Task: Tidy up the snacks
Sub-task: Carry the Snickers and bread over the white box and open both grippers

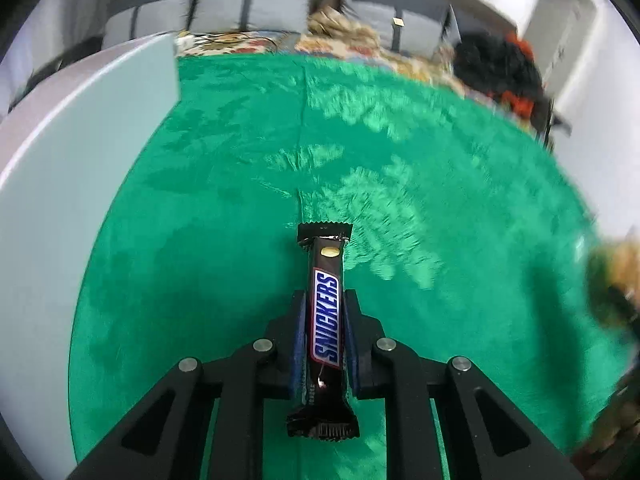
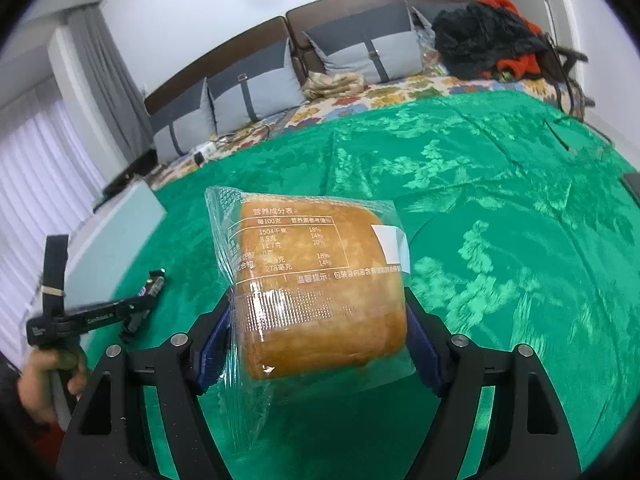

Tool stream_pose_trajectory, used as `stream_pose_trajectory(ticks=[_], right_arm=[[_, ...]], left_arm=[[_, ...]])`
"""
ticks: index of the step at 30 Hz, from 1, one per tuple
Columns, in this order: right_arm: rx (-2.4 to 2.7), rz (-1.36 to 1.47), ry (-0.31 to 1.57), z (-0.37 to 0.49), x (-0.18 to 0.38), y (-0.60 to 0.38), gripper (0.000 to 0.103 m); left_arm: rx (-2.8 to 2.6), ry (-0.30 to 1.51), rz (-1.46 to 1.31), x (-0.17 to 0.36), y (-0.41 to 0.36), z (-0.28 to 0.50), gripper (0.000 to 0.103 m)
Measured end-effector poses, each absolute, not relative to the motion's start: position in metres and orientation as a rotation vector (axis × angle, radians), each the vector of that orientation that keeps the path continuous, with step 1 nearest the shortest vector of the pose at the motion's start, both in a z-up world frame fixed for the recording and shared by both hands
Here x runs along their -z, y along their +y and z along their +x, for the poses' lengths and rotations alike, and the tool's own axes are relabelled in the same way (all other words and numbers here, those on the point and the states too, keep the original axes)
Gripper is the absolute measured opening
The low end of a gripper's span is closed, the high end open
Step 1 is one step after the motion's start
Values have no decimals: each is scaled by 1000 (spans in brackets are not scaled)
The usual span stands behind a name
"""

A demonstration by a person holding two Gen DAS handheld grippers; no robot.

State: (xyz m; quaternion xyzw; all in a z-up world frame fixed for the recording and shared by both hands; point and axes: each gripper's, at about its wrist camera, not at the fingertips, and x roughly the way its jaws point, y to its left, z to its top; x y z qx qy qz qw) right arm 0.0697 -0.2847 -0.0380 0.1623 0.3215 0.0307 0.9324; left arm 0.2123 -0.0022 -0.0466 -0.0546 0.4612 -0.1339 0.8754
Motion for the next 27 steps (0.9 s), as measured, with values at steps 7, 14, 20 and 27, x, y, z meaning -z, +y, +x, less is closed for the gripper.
stream_pose_trajectory(ticks=[7,14,20,27], right_arm=[[-261,361,617,80,-26,-207,78],[-683,325,622,136,-113,-15,79],[-775,208,904,188,-99,131,85],[-736,35,858,171,-115,171,85]], left_arm=[[341,787,-308,-54,71,165,17],[103,783,-299,-88,219,148,17],[-150,864,-215,-64,305,126,83],[-313,760,-124,-79,333,90,98]])
